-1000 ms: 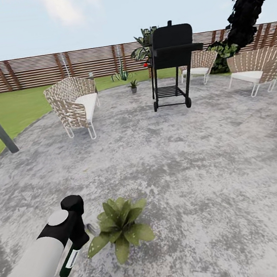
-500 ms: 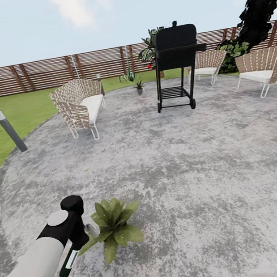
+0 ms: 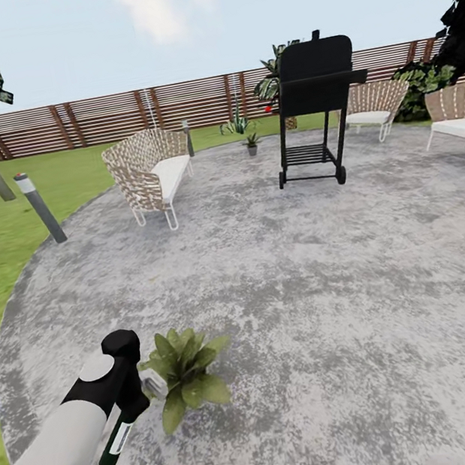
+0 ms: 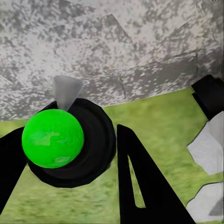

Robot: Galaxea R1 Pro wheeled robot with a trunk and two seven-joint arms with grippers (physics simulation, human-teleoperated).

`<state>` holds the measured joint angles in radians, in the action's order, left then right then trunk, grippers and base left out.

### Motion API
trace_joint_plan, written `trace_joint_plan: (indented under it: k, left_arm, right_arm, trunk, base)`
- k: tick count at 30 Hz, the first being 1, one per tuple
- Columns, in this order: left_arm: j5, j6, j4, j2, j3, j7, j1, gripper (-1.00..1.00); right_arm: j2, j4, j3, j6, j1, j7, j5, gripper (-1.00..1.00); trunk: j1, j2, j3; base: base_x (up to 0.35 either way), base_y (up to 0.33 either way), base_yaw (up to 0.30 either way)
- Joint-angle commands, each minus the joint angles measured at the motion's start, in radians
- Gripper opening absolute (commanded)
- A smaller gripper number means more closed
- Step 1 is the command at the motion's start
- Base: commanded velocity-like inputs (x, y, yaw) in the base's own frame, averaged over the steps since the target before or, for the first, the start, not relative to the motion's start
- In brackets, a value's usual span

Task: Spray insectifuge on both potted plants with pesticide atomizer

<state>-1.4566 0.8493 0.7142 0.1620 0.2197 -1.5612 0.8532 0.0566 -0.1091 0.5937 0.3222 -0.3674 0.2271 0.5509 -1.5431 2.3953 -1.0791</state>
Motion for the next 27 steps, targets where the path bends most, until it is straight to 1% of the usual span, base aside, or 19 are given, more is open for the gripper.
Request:
trace_joint_plan:
  k: [1,5,7,8,10,12,15,17,18,21,24,26,27]
  left_arm:
    - [-0.007,0.011,0.001,0.001,0.004,-0.010,0.000,-1.00]
    - [-0.007,0.013,0.000,0.005,0.000,-0.010,-0.005,-1.00]
    - [-0.007,0.014,-0.001,0.030,-0.004,-0.010,-0.009,-1.00]
    - [-0.006,0.015,-0.001,0.050,-0.005,-0.010,-0.010,-1.00]
    - [-0.003,0.016,-0.001,0.072,-0.008,-0.010,-0.011,-1.00]
    - [0.001,0.016,-0.001,0.089,-0.010,-0.010,-0.024,-1.00]
    - [0.006,0.017,-0.001,0.107,-0.013,-0.010,-0.054,-1.00]
    - [0.012,0.017,-0.001,0.110,-0.017,-0.010,-0.075,-1.00]
    - [0.016,0.017,-0.001,0.110,-0.024,-0.010,-0.080,-1.00]
    - [0.025,0.017,-0.002,0.101,-0.075,-0.010,-0.093,-1.00]
    - [0.043,0.017,-0.018,0.099,-0.088,-0.010,-0.097,-1.00]
    - [0.066,0.017,-0.049,0.098,-0.090,-0.010,-0.098,-1.00]
    - [0.080,0.017,-0.058,0.098,-0.091,0.001,-0.098,-1.00]
  right_arm:
    - [0.000,0.002,0.008,0.004,-0.001,0.003,0.011,1.00]
    - [0.000,0.002,0.008,0.004,-0.001,0.003,0.011,1.00]
    - [0.000,0.002,0.008,0.004,-0.001,0.003,0.011,1.00]
    - [0.001,0.002,0.008,0.004,-0.001,0.003,0.011,1.00]
    - [0.001,0.002,0.008,0.005,-0.001,0.003,0.012,1.00]
    - [0.002,0.002,0.007,0.005,-0.001,0.002,0.012,1.00]
    - [0.002,0.002,0.007,0.004,-0.001,0.002,0.012,1.00]
    - [0.002,0.003,0.007,0.004,-0.001,0.001,0.012,1.00]
    - [0.002,0.003,0.007,0.003,-0.001,0.001,0.012,1.00]
    - [0.002,0.003,0.007,0.003,-0.001,0.001,0.012,1.00]
    - [0.002,0.003,0.007,0.003,-0.001,0.001,0.012,1.00]
    - [0.001,0.003,0.006,0.003,-0.001,0.002,0.011,1.00]
    - [0.000,0.003,0.006,0.003,-0.001,0.002,0.011,1.00]
  trunk:
    - [0.000,0.000,-0.001]
    - [0.000,0.000,-0.001]
    - [0.000,0.000,-0.001]
    - [0.000,0.000,-0.001]
    - [0.000,0.000,-0.001]
    - [0.000,0.000,-0.001]
    - [0.000,0.000,-0.001]
    - [0.000,0.000,-0.001]
    - [0.000,0.000,-0.001]
    - [0.000,0.000,-0.001]
    - [0.000,0.000,-0.001]
    - [0.000,0.000,-0.001]
    - [0.000,0.000,-0.001]
  base:
    - [0.000,-0.273,0.277]
    - [0.001,-0.271,0.218]
    - [0.054,-0.132,0.053]
    - [0.077,-0.053,0.021]
    - [0.048,-0.025,0.010]
    - [0.016,-0.008,0.003]
    - [0.004,-0.002,0.001]
    - [0.000,0.000,0.000]
    - [0.000,0.000,0.000]
    - [0.000,0.000,0.000]
    - [0.000,0.000,0.000]
    - [0.000,0.000,0.003]
    - [0.000,0.000,0.053]
